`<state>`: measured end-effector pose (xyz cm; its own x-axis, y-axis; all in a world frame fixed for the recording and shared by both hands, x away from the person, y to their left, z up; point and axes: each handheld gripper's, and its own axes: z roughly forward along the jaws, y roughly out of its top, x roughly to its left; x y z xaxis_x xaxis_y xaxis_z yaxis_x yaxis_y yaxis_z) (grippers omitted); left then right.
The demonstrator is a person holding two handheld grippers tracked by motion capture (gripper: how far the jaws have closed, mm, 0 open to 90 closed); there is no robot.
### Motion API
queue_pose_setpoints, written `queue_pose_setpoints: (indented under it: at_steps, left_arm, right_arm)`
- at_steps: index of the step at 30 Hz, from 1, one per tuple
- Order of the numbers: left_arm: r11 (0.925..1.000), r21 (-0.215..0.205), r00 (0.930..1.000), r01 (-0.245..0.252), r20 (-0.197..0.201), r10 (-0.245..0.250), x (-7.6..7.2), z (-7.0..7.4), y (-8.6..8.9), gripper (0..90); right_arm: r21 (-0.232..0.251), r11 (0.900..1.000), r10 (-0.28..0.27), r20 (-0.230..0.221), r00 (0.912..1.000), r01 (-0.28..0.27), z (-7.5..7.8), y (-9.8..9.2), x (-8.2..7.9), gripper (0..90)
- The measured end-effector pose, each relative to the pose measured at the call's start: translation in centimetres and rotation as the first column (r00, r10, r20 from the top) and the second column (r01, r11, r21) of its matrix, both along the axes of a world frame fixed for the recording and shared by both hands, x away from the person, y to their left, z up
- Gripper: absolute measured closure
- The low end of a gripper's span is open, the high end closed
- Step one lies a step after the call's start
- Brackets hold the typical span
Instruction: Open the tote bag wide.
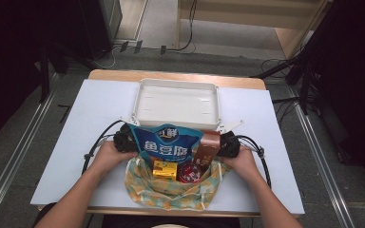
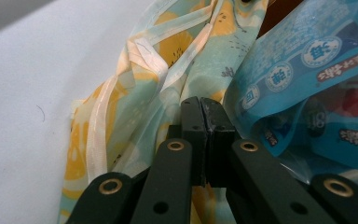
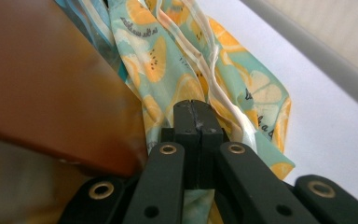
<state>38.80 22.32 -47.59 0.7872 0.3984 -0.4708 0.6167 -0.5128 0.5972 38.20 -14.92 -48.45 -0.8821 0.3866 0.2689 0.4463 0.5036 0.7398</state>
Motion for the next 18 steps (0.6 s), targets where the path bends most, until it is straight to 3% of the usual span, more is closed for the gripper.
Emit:
queue_pose_setpoints:
  at_steps: [3,8,12,15,18]
  left_arm:
    - [0.9999,0.013,0.9997,0.007,0.022,-0.007,-0.1,0.1,-0.1,89.3]
    - [0.9999,-0.004,0.9996,-0.017,-0.021,0.017,0.0,0.3,0.0,86.8]
    - [0.9999,-0.001,0.9999,-0.013,-0.004,0.013,-0.1,0.7,0.0,85.2]
    - [0.9998,-0.008,0.9995,-0.019,0.025,0.02,-0.4,1.5,0.2,82.0]
    - [0.9999,0.01,0.9984,-0.011,0.055,0.01,-0.6,2.2,0.3,79.1]
  right_arm:
    - [-0.019,1.0,-0.003,-0.008,1.0,0.002,-0.2,0.1,0.0,90.0]
    - [-0.001,1.0,-0.01,-0.01,0.9999,0.01,0.0,0.1,0.1,90.0]
    - [-0.01,1.0,-0.019,-0.003,0.9998,0.018,0.3,0.1,0.0,90.0]
    - [0.029,0.999,-0.041,0.007,0.9991,0.041,1.1,-0.4,0.0,84.6]
    - [0.036,0.998,-0.062,0.038,0.9974,0.061,1.8,-0.7,-0.2,79.5]
